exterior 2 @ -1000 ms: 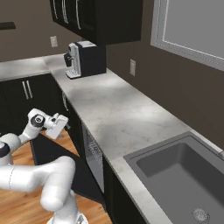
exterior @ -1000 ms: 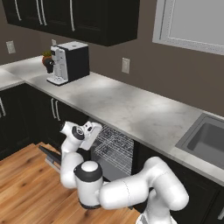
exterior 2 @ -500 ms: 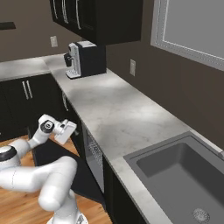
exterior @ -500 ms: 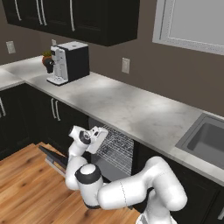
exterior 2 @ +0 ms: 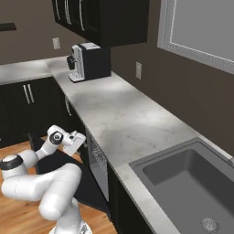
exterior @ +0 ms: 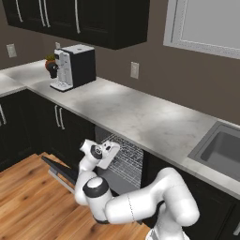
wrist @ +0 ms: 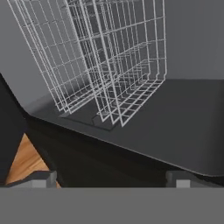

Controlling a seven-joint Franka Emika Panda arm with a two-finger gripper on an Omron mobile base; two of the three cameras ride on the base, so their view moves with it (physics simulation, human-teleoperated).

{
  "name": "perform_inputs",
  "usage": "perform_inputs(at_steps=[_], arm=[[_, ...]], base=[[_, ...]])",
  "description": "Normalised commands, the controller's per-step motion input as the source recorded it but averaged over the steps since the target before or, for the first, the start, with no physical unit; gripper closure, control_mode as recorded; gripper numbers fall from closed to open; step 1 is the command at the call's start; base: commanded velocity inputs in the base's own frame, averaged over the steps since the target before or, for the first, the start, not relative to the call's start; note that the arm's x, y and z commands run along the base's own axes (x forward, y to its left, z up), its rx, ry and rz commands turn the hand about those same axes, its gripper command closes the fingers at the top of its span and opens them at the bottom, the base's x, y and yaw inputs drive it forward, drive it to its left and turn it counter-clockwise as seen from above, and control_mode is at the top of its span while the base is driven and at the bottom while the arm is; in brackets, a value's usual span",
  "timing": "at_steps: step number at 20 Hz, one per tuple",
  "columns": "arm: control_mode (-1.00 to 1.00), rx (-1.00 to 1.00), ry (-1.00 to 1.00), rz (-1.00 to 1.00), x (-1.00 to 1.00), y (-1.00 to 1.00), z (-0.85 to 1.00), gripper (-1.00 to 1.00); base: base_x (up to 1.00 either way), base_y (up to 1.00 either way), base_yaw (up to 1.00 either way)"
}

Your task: Open the dishwasher door and pull out the top rack.

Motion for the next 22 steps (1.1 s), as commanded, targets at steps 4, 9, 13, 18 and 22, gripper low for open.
perform_inputs(at_steps=[4, 9, 13, 18, 22], arm=[[-1.00, 0.00, 0.00, 0.00, 0.13, -0.16, -0.45, -1.00], [-1.00, -0.02, -0.01, 0.00, 0.17, -0.10, -0.45, -1.00], [-1.00, -0.09, -0.07, 0.00, 0.14, -0.02, -0.42, -1.00], [-1.00, -0.17, -0.12, 0.00, 0.12, 0.00, -0.37, -1.00], [-1.00, -0.20, -0.12, 0.00, 0.10, 0.00, -0.27, -1.00]], base=[[0.00, 0.00, 0.00], [0.00, 0.00, 0.00], [0.00, 0.00, 0.00], [0.00, 0.00, 0.00], [0.00, 0.00, 0.00]])
